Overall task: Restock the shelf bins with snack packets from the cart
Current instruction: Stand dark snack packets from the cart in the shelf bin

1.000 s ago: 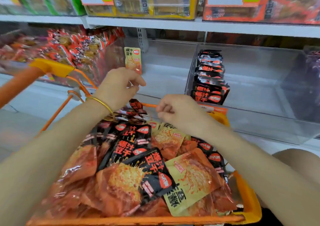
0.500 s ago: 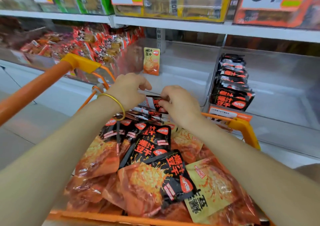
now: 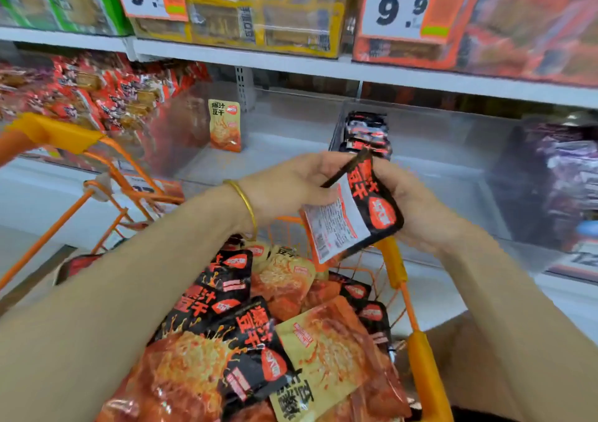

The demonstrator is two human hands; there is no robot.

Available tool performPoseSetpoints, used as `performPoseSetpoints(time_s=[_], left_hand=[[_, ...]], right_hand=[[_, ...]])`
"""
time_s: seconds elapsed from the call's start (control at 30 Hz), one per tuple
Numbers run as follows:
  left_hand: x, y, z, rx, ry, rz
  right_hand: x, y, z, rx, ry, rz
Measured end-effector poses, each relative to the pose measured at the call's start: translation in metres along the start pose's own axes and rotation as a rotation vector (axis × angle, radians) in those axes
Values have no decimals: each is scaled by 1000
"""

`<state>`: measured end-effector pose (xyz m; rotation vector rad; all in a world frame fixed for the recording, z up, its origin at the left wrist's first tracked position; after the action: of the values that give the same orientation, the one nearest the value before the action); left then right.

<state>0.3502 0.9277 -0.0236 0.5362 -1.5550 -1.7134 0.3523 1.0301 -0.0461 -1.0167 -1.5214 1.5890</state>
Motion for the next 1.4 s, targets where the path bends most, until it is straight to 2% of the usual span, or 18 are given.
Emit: performPoseSetpoints(time_s=[0.07,0.17,0.23,0.3,0.37,0.43,0.5,0.63,0.73,0.8,1.0,1.1,1.4], left_hand=[[-15,-8,8,64,-41,-20],[-21,-13,20,117,-5,28],[-10,-9,28,113,165,24],[4,-1,32,76,314,-13],[17,7,37,5,343,136],[22,12,42,-98,317,392],[22,12,44,-167,324,514],[17,9,44,-245,364,577],[15,2,42,-249,348,675],[11,-1,42,-249,323,800],[9,3,52,-227,343,1035],[6,-6,52,-180,331,1173],[-4,-19,48,-169,232,1470]], right_hand=[[12,-2,-13,45,19,-76],[38,-4,-25,55,155,46],[60,-7,-28,95,363,153],[81,-8,-33,126,601,136],[92,-12,-38,151,753,10],[89,-16,-39,165,812,-151],[82,-16,-36,165,822,-273],[73,-9,-30,139,841,-436],[67,0,-25,45,813,-723],[69,6,-26,-18,829,-825],[68,-8,-34,57,915,-898],[78,3,-28,-66,857,-873],[80,23,-15,-296,778,-1046]])
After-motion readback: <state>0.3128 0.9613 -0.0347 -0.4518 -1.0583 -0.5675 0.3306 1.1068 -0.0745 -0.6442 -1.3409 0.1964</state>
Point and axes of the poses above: each hand's wrist, its own z-axis towards the middle knuckle, its own x-axis out of the back of the hand, y = z × x, the point moved 7 cm from there along z, towards the middle knuckle, and after that the axes turned 11 degrees about -x, right-handed, at the moved point
